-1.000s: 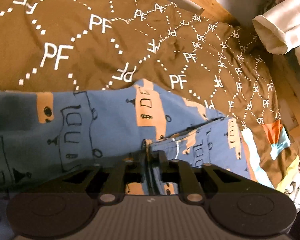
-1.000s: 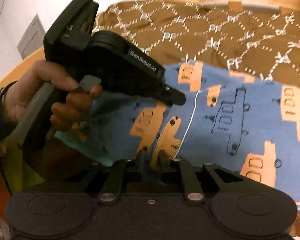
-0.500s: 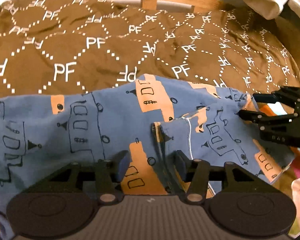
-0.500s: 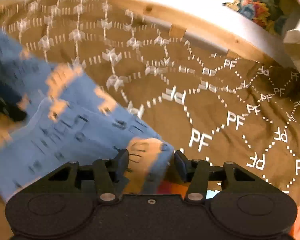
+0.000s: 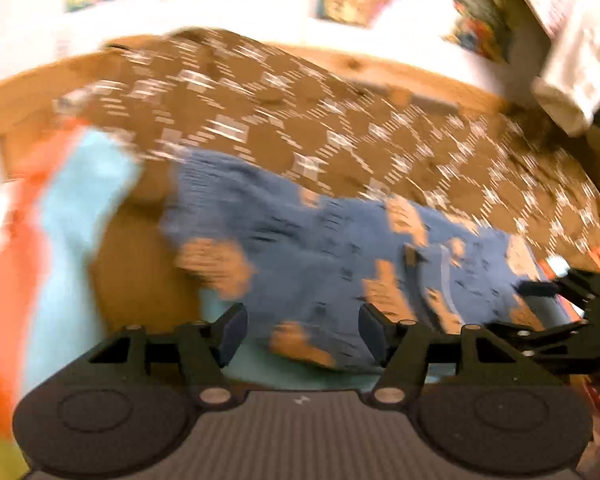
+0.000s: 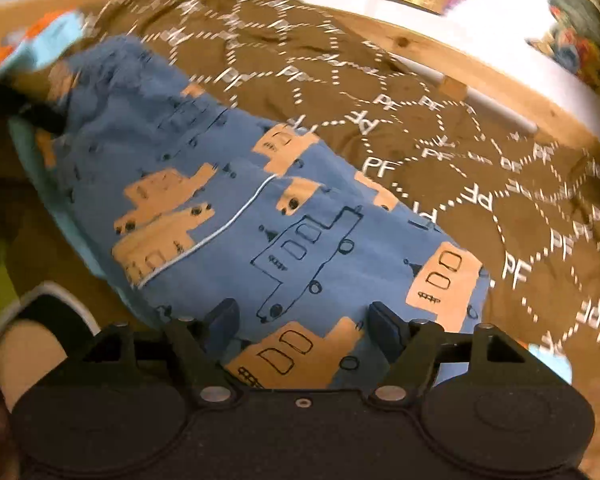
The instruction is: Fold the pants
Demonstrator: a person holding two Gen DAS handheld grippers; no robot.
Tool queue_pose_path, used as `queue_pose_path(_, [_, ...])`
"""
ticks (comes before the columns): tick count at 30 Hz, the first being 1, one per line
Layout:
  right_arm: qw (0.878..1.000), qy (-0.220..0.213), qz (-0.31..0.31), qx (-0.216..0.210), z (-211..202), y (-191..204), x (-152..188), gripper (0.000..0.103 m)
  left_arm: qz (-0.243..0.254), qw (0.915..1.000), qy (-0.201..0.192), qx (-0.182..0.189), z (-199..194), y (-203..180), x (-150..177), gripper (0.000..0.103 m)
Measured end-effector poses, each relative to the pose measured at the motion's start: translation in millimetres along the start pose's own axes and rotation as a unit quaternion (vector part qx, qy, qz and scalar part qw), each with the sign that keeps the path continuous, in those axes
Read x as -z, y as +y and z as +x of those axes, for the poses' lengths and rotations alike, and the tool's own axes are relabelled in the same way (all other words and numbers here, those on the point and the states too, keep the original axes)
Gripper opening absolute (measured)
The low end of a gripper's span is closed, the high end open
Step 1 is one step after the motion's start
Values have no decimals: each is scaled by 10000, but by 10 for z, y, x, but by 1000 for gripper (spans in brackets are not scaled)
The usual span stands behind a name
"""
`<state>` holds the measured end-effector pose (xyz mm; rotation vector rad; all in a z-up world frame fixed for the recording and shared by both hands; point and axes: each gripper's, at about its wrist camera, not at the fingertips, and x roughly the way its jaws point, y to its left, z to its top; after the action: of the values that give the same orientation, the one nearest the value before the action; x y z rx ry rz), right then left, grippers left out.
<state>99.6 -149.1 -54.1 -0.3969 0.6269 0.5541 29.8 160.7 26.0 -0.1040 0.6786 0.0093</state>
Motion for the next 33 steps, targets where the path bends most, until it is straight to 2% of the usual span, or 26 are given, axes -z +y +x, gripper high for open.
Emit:
queue_pose_path(3, [9996, -269, 24, -67, -82, -41, -149, 74, -160, 9994, -205, -219, -27, 164, -50, 58])
queue_pose_path(6, [9965, -594, -178, -559, -23, -36, -518, 74, -495, 9981, -109, -338, 110, 247, -196, 53])
queue_pose_path(7, [9941, -697, -150, -818, 63, -66, -678, 73, -582, 9975, -101, -386, 152, 258, -233, 41])
queue_pose_path(8, [9901, -813, -94, -1141, 155, -74, -851, 71, -599, 9971, -87, -456, 193, 265, -260, 19])
queue_pose_path(10, [9790, -1015, -53, -1769, 324, -107, -1185, 66, -483, 9971, -89, -583, 233, 240, -299, 17])
queue_pose_path(13, [9435, -1114, -237, -3112, 629, -55, -1733, 65, -193, 9982, -254, -502, 201, 182, -281, 16])
queue_pose_path(15, [9288, -1102, -518, -3500, 783, 106, -2017, 65, 21, 9978, -334, -568, 173, 148, -258, 16])
queue_pose_path(18, [9132, -900, -947, -3859, 1073, 398, -2306, 58, 58, 9979, -300, -577, 212, 169, -238, 16])
queue_pose_path(21, [9042, -524, -1381, -4007, 1320, 659, -2392, 49, -65, 9982, -257, -543, 237, 240, -241, 15])
queue_pose_path(22, [9031, -463, -1483, -4004, 1361, 719, -2373, 34, -69, 9982, -298, -512, 228, 254, -245, 15])
queue_pose_path(23, [9029, -465, -1533, -3989, 1381, 747, -2367, 25, -29, 9982, -364, -478, 207, 262, -246, 15])
queue_pose_path(26, [9059, -693, -1458, -3916, 1294, 694, -2348, 15, 336, 9959, -761, -352, 118, 200, -272, 14])
queue_pose_path(28, [9096, -888, -1258, -3860, 1231, 598, -2367, 11, 622, 9928, -956, -377, 116, 130, -319, 14])
queue_pose_path(29, [9137, -976, -1170, -3768, 1209, 563, -2370, 4, 706, 9920, -962, -406, 154, 107, -350, 15])
queue_pose_path(30, [9216, -1018, -1119, -3575, 1223, 546, -2379, 4, 733, 9922, -903, -451, 206, 102, -370, 15])
queue_pose_path(33, [9349, -818, -1056, -3287, 1370, 577, -2387, 4, 623, 9933, -506, -834, 396, 174, -358, 16])
